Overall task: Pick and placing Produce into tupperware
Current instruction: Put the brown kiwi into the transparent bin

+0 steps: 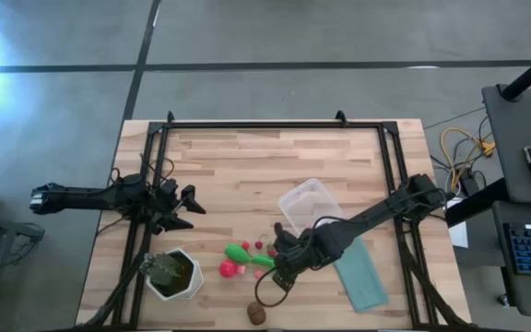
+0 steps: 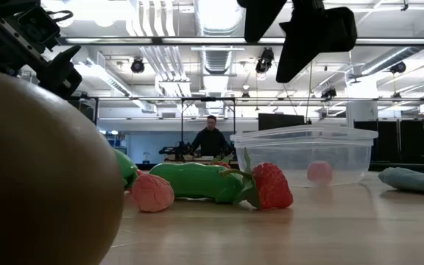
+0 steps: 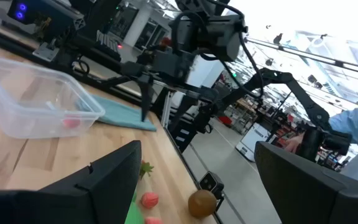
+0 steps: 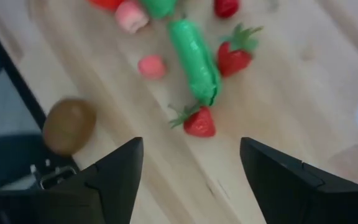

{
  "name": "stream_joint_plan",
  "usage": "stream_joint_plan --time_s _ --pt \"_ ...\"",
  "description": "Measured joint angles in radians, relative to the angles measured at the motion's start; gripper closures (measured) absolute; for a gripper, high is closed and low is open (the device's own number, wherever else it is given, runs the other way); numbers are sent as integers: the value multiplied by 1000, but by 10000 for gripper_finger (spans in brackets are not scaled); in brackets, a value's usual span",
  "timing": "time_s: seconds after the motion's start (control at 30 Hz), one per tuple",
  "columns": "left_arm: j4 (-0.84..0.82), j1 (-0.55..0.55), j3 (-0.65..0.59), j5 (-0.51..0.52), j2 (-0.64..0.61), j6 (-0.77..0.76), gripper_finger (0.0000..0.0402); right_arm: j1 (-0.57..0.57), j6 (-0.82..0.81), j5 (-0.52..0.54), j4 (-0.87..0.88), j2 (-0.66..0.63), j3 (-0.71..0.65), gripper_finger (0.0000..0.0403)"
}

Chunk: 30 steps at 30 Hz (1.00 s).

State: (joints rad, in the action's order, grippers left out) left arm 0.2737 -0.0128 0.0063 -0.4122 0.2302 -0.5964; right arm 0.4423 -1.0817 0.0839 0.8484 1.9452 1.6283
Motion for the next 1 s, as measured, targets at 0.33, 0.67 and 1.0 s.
stream_joint_plan --time_s 0.33,0.67,1.0 --pt "2 0 0 0 2 0 103 34 224 -100 14 165 154 145" --pt "2 0 0 0 3 0 103 93 224 -115 7 273 265 145" --pt "1 0 0 0 4 0 103 157 251 -71 7 389 400 145"
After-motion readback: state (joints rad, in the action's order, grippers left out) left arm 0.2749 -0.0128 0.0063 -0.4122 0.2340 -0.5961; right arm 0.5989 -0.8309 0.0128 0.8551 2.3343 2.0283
